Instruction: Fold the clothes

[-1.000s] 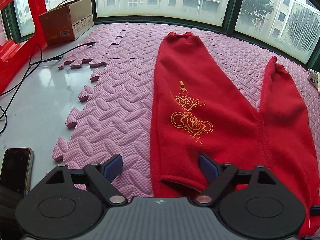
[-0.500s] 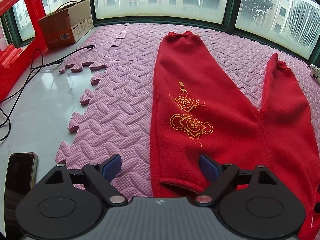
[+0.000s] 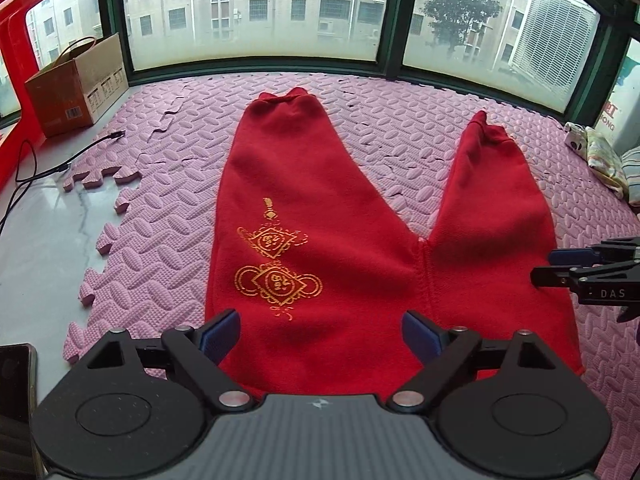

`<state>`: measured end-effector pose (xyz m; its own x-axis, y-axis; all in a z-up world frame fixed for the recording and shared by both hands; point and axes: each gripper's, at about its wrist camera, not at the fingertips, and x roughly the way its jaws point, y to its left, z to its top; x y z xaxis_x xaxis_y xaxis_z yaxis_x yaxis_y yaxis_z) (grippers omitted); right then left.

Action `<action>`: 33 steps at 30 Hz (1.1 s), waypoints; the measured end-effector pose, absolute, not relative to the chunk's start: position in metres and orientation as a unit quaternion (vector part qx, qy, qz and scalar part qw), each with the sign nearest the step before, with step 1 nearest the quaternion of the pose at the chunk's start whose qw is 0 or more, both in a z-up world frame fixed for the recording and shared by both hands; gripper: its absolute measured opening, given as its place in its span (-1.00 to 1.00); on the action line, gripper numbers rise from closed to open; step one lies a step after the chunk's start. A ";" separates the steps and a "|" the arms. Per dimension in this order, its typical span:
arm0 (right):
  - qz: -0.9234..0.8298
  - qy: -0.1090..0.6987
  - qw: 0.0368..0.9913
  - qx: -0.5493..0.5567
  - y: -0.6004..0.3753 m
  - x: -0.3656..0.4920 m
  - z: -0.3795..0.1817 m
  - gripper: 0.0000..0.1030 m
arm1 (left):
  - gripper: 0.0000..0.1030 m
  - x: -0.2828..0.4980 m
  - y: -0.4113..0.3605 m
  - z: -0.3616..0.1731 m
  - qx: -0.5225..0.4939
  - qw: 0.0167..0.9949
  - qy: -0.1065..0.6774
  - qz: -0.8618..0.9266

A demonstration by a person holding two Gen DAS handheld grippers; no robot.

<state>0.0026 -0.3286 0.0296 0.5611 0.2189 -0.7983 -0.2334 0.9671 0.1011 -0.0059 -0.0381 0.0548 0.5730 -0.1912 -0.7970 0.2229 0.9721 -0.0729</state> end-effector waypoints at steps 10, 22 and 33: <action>0.111 0.433 0.894 -0.025 -0.330 0.038 0.019 0.00 | 0.75 -0.005 -0.067 0.039 0.028 0.870 0.466 -0.161; 0.101 0.419 0.902 -0.030 -0.336 0.071 0.020 0.00 | 0.90 -0.010 -0.080 0.027 0.059 0.865 0.467 -0.175; 0.092 0.408 0.907 -0.054 -0.348 0.111 0.028 -0.01 | 1.00 -0.010 -0.084 0.024 0.065 0.865 0.465 -0.177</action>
